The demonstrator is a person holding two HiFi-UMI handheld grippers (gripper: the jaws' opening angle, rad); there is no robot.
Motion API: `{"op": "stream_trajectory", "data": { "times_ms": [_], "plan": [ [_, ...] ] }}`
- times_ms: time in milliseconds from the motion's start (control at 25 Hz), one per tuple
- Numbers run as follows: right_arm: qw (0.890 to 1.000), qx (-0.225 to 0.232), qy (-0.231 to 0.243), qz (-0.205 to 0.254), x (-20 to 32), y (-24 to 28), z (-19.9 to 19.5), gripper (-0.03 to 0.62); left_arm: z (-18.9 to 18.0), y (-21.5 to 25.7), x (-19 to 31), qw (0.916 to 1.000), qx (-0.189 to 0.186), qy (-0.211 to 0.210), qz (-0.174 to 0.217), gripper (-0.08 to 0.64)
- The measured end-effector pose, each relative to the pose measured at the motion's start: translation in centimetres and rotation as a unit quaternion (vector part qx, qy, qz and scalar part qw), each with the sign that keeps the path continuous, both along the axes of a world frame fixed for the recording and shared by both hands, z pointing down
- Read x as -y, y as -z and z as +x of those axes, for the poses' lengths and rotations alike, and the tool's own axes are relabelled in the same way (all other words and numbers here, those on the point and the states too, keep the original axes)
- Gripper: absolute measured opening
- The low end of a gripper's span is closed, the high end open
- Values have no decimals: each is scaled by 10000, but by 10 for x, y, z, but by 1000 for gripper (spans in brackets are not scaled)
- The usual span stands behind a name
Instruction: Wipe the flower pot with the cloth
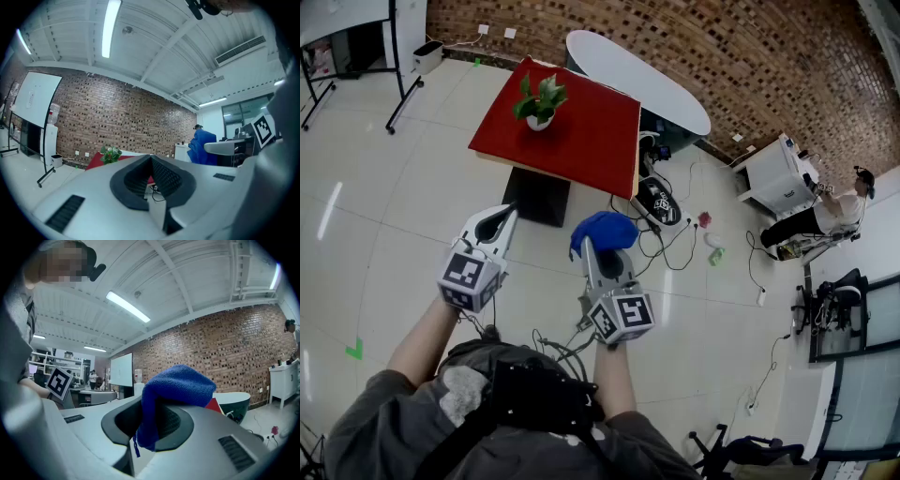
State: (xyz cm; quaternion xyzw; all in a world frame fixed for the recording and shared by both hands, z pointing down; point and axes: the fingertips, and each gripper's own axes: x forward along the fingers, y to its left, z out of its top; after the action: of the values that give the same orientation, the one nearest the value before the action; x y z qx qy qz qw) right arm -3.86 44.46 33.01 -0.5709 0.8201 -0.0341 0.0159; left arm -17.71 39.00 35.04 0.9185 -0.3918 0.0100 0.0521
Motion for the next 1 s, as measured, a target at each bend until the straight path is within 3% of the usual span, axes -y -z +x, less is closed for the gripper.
{"op": "stream_trajectory", "data": {
  "times_ms": [560, 1000],
  "plan": [
    [9995, -26, -299, -131, 32, -6, -11, 75, -38, -15, 42, 9997, 12, 21, -239, 35],
    [9998, 169, 56, -81, 158, -40, 8, 75, -26, -51, 133, 9989, 175, 297, -318, 36]
  ]
}}
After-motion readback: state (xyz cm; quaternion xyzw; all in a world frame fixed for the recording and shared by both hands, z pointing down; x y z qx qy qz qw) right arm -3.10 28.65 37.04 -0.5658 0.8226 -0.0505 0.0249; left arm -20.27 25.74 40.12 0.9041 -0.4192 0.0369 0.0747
